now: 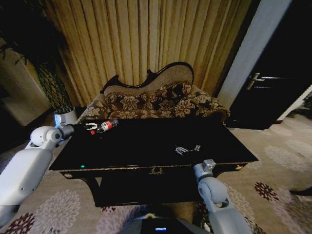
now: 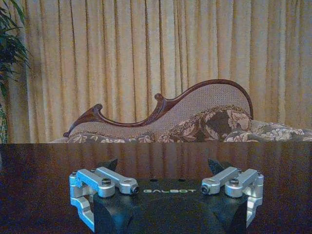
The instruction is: Move to the front of the table and place the trash on the table into the trash bin.
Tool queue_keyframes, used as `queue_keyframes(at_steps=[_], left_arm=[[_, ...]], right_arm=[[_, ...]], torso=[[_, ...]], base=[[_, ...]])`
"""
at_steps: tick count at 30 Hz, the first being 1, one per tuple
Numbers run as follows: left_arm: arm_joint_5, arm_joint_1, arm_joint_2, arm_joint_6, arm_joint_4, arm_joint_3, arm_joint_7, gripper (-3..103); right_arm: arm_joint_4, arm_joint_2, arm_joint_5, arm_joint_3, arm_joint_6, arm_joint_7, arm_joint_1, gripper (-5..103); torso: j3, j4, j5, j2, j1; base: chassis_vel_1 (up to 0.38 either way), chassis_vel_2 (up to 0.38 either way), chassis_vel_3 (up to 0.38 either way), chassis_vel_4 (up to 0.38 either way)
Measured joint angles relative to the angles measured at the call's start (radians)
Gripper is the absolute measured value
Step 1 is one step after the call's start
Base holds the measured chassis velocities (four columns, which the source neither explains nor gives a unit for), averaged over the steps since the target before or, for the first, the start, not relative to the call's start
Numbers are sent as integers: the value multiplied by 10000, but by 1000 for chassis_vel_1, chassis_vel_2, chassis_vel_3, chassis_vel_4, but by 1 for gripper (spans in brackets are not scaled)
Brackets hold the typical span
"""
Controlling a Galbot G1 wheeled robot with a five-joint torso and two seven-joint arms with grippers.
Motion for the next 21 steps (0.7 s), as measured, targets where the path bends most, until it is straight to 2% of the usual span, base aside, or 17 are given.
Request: queue_keyframes(at_steps=[13, 15, 21], left_arm=[[763, -136, 31, -115, 355, 189, 521, 100], [972, -278, 17, -162, 491, 287, 785, 100], [1096, -751, -19, -206, 789, 580, 1021, 100]], right_arm=[[-79, 168, -129, 7, 203, 0, -99, 100], [-81, 152, -135, 8, 250, 0, -89, 100], [-52, 96, -135, 45, 269, 0, 14, 100]], torso=[[0, -2, 0, 0, 0], [0, 0, 0, 0, 0], [0, 0, 1, 0, 0]], base=[[0, 0, 0, 0], [0, 0, 0, 0], [0, 0, 0, 0]])
